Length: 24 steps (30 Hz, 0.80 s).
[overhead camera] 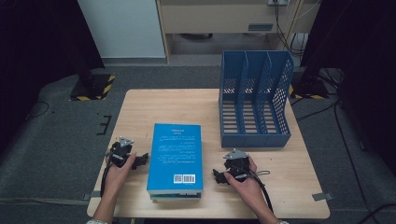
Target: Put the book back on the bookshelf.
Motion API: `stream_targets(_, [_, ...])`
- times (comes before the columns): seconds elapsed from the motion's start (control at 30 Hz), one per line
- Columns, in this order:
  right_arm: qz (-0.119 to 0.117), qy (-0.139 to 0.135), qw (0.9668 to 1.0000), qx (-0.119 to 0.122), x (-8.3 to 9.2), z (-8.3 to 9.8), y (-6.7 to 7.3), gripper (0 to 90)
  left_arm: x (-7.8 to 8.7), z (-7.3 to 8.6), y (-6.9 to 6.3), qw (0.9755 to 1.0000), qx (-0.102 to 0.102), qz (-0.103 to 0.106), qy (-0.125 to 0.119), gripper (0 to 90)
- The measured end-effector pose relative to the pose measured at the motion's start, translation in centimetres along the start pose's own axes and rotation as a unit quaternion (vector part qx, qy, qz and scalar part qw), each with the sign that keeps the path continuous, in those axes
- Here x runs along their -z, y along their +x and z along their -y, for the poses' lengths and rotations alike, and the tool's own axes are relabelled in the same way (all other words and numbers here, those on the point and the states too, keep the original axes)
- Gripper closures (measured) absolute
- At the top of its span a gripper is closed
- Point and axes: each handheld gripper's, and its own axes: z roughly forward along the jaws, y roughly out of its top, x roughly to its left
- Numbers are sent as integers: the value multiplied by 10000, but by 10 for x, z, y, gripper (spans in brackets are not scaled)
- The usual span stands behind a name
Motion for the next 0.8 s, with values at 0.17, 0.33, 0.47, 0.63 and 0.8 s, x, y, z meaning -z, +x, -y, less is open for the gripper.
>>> stream_targets(0.17, [-28, -5, 10000, -10, 0, 0, 1, 9, 6, -2, -3, 9999, -116, 120, 4, 29])
stream_targets(0.33, [-54, 2, 10000, 40, 1, 1, 1, 9, 16, -4, -7, 9994, -180, 289, -102, 29])
stream_targets(0.47, [-91, -11, 9999, 53, 2, 1, 1, 19, 21, -3, -9, 9993, -199, 311, -82, 30])
stream_targets(0.63, [-128, -32, 9999, 74, 5, 2, 1, 93, 32, -3, -16, 9986, -243, 472, -31, 34])
stream_targets(0.8, [-248, -89, 9996, 60, 14, 1, 4, 120, 40, -6, -23, 9980, -262, 567, -59, 38])
